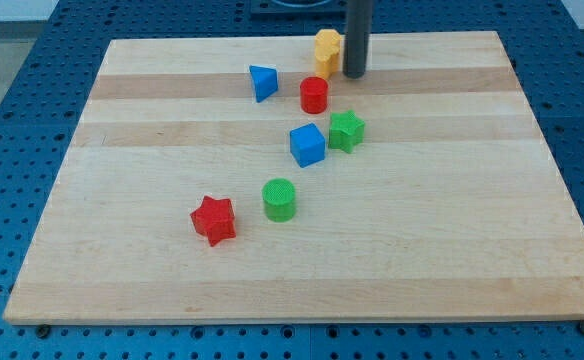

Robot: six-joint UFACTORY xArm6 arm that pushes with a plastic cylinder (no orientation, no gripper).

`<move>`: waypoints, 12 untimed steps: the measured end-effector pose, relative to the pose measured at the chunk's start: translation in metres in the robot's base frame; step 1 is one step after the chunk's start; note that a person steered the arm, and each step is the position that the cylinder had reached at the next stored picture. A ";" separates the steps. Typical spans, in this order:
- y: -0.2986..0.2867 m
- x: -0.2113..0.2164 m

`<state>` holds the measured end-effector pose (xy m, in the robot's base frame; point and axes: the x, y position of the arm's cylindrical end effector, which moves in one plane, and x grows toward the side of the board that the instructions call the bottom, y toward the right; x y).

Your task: Place the blue triangle towards the bottom left side of the red circle

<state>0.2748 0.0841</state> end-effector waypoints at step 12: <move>-0.078 0.042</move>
<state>0.3169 0.0063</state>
